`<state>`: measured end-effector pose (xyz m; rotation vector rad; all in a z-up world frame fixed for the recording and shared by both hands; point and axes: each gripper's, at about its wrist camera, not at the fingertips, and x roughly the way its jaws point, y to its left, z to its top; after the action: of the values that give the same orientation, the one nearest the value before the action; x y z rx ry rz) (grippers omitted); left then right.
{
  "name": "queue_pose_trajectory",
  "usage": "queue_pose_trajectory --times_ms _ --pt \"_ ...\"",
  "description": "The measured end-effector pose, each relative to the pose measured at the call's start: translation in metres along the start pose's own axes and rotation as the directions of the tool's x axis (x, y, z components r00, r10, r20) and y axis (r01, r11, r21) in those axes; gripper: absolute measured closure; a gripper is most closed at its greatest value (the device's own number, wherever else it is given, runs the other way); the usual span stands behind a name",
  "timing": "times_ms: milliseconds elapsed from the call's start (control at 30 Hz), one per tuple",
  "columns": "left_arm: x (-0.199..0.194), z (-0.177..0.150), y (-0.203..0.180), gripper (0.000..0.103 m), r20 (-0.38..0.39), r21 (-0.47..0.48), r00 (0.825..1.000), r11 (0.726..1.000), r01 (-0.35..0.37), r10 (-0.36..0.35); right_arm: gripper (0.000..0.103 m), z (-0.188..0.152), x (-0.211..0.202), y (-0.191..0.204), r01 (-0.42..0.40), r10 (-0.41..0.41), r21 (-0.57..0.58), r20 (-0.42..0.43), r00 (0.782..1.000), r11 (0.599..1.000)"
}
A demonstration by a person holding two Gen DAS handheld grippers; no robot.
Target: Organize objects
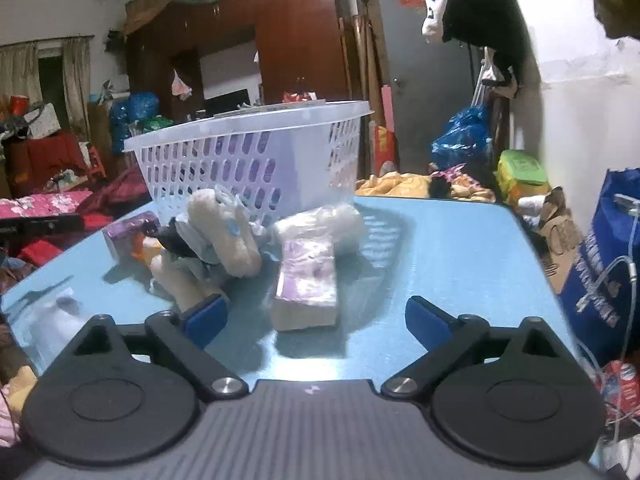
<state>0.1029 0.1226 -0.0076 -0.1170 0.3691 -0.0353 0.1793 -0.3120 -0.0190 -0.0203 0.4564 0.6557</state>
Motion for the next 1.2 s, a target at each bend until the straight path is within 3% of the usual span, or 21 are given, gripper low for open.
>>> queue_pose_trajectory --times_ms 100,467,567,700,1000,1200 --pt "0.004 -0.003 -0.003 0.019 -0.024 0.018 1.0 1.0 0.016 -0.016 0.01 0.003 0.005 0.003 -0.021 0.021 -0.009 -0.018 1.0 1.0" --pt "0.033 -0.001 -0.024 0.029 -0.104 0.078 0.994 0.997 -0.01 0.019 0.054 -0.006 0.019 0.001 0.024 -0.026 -0.028 -0.069 0.997 0.999" --pt "0.039 -0.003 -0.024 0.039 -0.125 0.074 0.992 0.997 -0.011 0.02 0.055 -0.007 0.018 -0.001 0.021 -0.022 -0.018 -0.063 0.998 1.0" --pt "0.047 -0.006 -0.022 0.065 -0.156 0.065 0.988 0.998 -0.002 0.012 0.056 -0.008 0.015 0.001 0.036 -0.037 -0.032 -0.043 0.998 0.999" --pt "0.025 -0.009 -0.017 0.066 -0.038 0.049 0.999 0.999 0.016 -0.014 0.056 -0.012 -0.003 0.0 0.067 -0.065 -0.026 0.068 0.996 0.997" --pt "-0.005 -0.006 -0.021 0.066 0.059 0.051 0.997 0.998 0.044 -0.047 0.056 -0.001 -0.025 -0.008 0.069 -0.068 0.001 0.148 0.987 0.998"
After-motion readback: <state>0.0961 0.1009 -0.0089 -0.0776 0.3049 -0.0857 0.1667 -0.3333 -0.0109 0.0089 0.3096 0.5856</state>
